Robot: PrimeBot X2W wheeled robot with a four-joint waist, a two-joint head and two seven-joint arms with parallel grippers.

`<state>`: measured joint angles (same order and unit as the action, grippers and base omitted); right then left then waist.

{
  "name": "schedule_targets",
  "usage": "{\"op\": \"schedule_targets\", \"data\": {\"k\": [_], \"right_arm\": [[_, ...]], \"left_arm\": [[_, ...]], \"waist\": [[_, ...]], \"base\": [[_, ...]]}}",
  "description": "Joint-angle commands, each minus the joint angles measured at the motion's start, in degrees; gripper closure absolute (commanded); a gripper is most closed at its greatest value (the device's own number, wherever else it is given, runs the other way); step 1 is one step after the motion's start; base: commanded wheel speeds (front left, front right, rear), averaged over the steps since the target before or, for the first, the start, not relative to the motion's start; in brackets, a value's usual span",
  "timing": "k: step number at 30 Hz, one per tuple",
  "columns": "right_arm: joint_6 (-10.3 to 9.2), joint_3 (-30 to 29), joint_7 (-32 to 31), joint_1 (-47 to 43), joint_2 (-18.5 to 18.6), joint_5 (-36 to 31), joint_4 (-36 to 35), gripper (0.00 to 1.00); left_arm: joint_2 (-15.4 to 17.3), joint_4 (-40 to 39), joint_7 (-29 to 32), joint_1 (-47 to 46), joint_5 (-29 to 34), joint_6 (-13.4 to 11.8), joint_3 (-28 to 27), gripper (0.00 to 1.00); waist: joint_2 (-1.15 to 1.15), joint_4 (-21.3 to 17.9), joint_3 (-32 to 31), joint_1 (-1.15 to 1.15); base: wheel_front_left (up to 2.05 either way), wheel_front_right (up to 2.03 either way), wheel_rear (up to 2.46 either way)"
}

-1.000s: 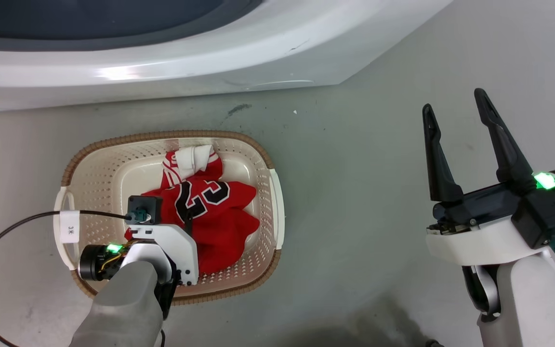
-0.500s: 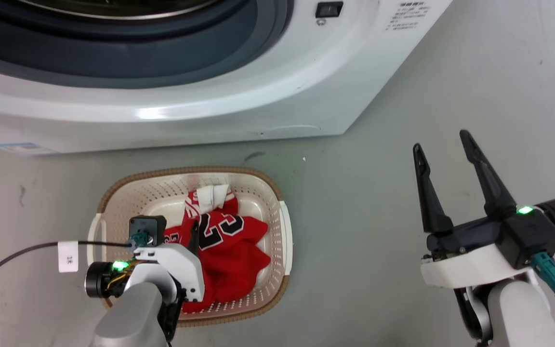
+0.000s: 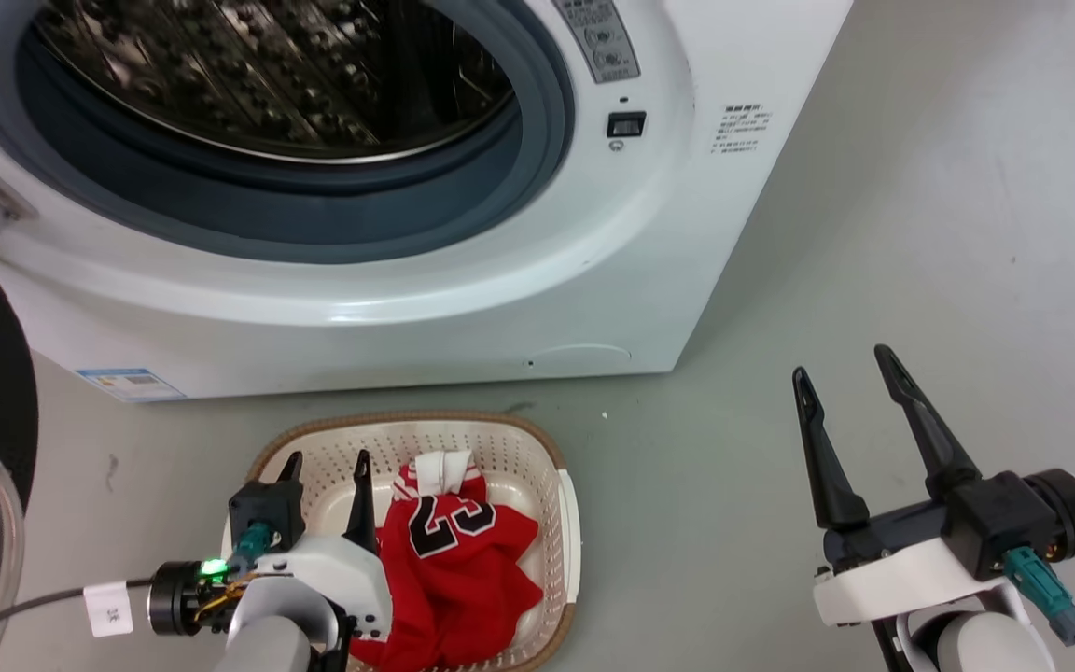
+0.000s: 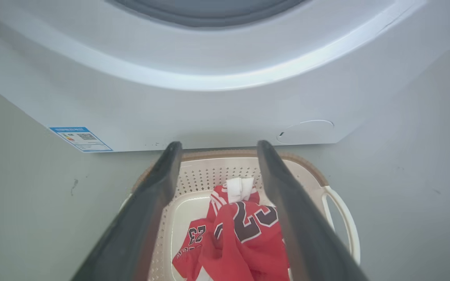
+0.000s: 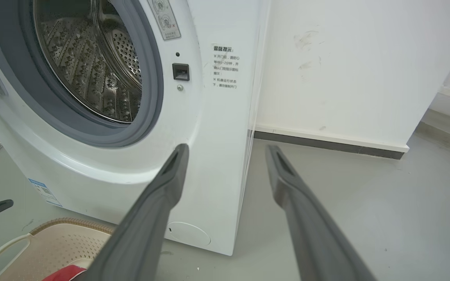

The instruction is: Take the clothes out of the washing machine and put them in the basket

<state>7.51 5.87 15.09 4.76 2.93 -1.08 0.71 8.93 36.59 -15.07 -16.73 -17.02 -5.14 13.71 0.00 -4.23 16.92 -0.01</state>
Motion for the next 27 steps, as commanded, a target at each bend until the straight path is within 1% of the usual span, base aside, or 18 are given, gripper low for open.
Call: {"op": "schedule_targets", "data": {"k": [1,9,15,16,20,27], "right_arm": [[-0.04,-0.22,0.11,-0.92,-0.10,-0.23,0.19,0.00],[-0.04,-0.67,0.11,-3.89,-0.10,-0.21,0.79,0.00],[-0.05,-0.92,0.11,-5.65,-0.10,-0.24,1.04,0.00],[-0.05,-0.92,0.11,-5.65,-0.10,-0.24,1.04,0.00],[-0.04,-1.22,0.11,-6.82,-0.09,-0.36,1.18,0.00],[-0.04,-1.66,0.11,-8.78,-0.10,-0.16,1.06,0.00]], "left_arm": [[-0.32,-1.91,-0.14,1.52,1.21,-0.33,-1.06,0.00],[-2.74,-13.38,-0.14,8.76,7.36,-0.37,-7.04,0.00],[-4.23,-21.03,-0.14,13.39,9.92,-0.27,-10.68,0.00],[-4.23,-21.03,-0.14,13.39,9.92,-0.27,-10.68,0.00],[-5.07,-25.52,-0.15,15.98,11.51,-0.03,-11.93,0.00],[-5.65,-31.59,-0.15,19.70,13.48,0.10,-12.56,0.00]], "waist": [[0.00,0.67,-2.30,0.01],[0.00,1.79,-6.86,0.01],[0.00,2.20,-9.88,0.01],[0.00,2.20,-9.88,0.01],[0.00,2.47,-11.83,0.01],[0.00,2.68,-14.76,0.01]], "base": [[0.00,0.00,0.00],[0.00,0.00,0.00],[0.00,0.00,0.00],[0.00,0.00,0.00],[0.00,0.00,0.00],[0.00,0.00,0.00]]}}
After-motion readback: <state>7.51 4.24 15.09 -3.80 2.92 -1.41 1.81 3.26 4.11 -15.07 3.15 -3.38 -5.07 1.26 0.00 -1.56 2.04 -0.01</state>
